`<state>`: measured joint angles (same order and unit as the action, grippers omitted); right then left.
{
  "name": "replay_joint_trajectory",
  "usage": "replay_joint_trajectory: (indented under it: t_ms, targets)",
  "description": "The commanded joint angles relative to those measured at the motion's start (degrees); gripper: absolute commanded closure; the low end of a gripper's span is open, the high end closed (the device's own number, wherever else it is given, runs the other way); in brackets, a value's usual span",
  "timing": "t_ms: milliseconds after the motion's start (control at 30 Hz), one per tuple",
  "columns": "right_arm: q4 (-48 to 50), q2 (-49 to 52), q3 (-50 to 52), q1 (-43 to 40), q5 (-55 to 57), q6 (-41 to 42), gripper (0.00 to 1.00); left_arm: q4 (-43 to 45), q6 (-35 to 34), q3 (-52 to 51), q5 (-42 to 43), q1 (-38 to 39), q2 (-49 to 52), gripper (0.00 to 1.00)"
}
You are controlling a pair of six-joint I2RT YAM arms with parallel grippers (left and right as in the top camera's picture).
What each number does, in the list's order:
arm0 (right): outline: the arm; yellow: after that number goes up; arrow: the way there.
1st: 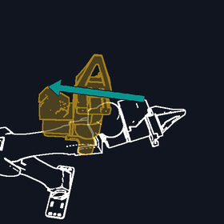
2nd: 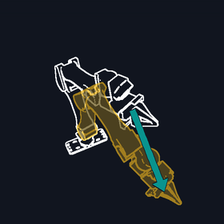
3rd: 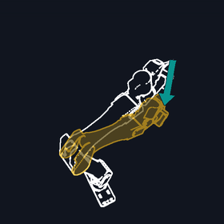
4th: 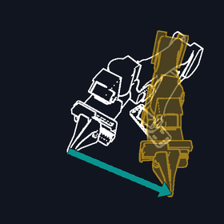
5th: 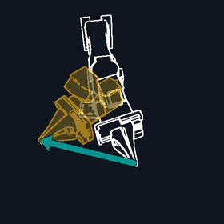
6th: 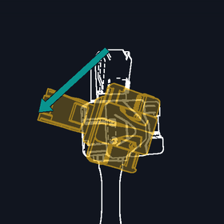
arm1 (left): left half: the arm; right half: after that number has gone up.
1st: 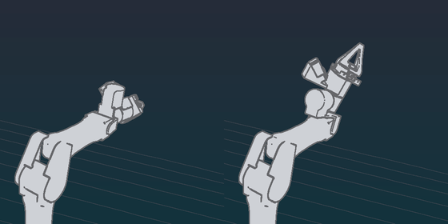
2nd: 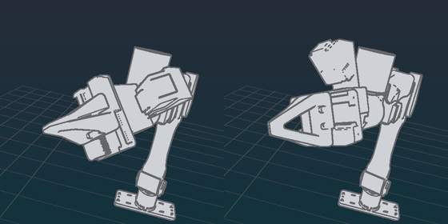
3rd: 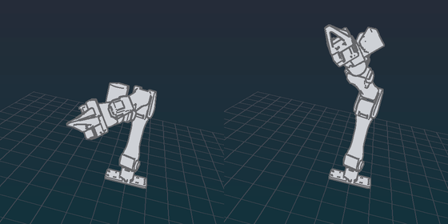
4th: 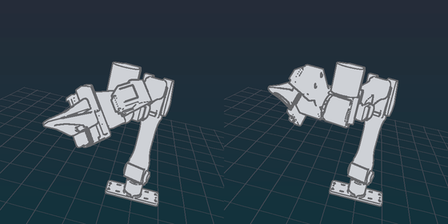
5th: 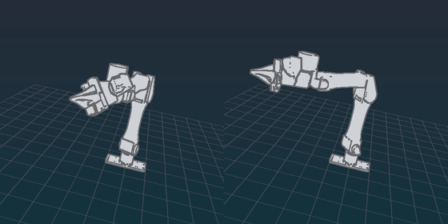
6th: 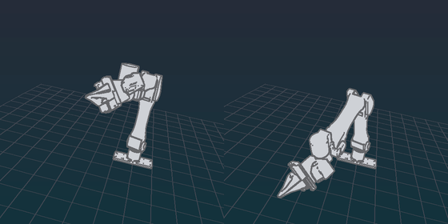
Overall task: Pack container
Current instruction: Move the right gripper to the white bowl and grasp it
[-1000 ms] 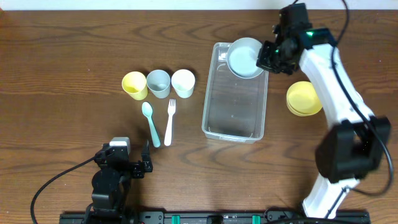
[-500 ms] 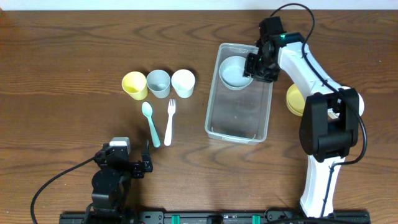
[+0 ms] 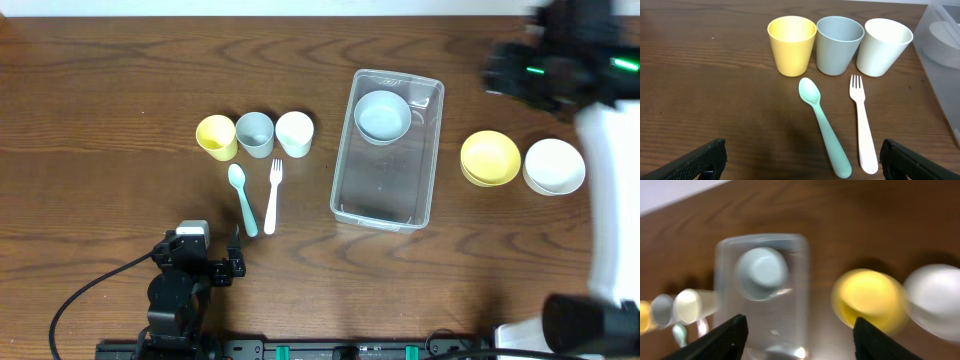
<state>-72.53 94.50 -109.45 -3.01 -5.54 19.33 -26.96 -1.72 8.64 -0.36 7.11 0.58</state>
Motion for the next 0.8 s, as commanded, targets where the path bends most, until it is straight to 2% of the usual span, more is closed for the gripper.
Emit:
replay_joint_trajectory:
  t_ms: [0, 167, 333, 567, 767]
  targets:
    - [-2.7, 1.5, 2.3, -7.9, 4.2, 0.3, 0.27, -0.1, -0.6, -0.9, 0.0, -0.3, -0.3, 0.02]
    - [-0.1, 2.7, 12.4, -18.4, 4.2, 4.6, 0.23, -0.1, -0.5, -0.9, 0.0, -0.3, -0.3, 0.02]
    - [10.8, 3.2, 27.9, -24.6, 4.3, 5.8, 0.27, -0.1, -0.6, -0.9, 0.0, -0.3, -0.3, 0.02]
    - [22.5, 3.3, 41.3, -26.9, 4.7, 6.4, 0.29, -0.1, -0.6, -0.9, 0.0, -0.3, -0.3, 0.02]
    - [28.2, 3.9, 44.5, -27.1, 4.7, 6.9, 0.34, -0.1, -0.6, -0.9, 0.0, -0.3, -0.3, 0.02]
